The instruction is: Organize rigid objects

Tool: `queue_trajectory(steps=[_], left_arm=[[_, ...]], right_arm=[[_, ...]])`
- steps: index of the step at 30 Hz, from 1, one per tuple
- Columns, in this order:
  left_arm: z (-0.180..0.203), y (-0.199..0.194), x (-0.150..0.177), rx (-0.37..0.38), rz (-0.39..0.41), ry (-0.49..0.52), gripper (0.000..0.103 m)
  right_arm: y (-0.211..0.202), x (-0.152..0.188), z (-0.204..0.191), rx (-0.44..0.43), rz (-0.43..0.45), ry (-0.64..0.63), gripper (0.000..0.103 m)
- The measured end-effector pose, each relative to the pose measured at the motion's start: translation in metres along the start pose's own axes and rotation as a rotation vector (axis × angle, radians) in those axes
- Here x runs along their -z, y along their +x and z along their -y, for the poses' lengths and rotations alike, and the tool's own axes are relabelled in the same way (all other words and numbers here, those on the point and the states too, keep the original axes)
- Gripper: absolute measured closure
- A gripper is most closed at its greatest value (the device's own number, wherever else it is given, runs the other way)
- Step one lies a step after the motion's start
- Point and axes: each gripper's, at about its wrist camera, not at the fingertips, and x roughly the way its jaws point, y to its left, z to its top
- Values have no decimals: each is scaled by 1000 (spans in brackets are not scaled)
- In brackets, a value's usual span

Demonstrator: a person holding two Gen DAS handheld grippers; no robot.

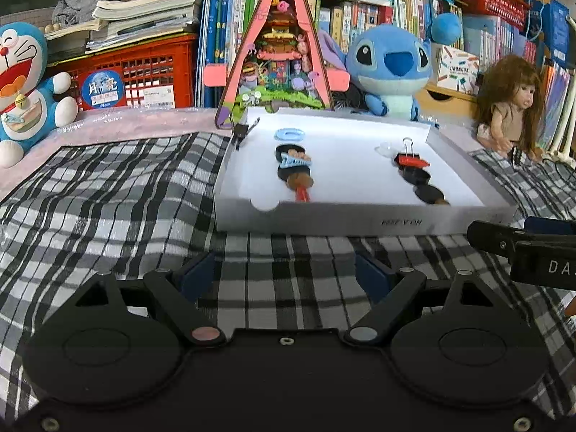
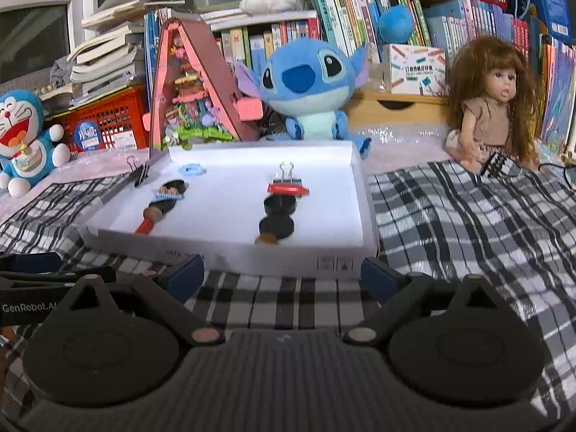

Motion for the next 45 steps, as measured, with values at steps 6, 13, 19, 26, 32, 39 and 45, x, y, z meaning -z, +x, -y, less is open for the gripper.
queue_trajectory(steps=[6, 13, 19, 26, 32, 39, 45], left_arm=[[2, 3, 8, -13, -6, 8, 18], [4, 6, 11, -29, -18, 11, 16], [8, 9, 11, -53, -30, 31, 13], [8, 11, 11, -70, -37, 27, 9], [6, 13, 11, -85, -45, 13, 4], [5, 15, 11, -95, -51, 5, 1], [6, 15, 11, -96, -51, 6, 0]], right_arm=[[6, 14, 2, 17, -34, 13, 5], [14, 22, 3, 41, -69, 14, 4], [17, 22, 2, 47, -87, 10, 0], [20, 23, -2, 61, -107, -10, 0], [22, 23, -4, 71, -116, -26, 0], [23, 23, -3, 71, -118, -26, 0], [23, 23, -3, 71, -118, -25, 0]])
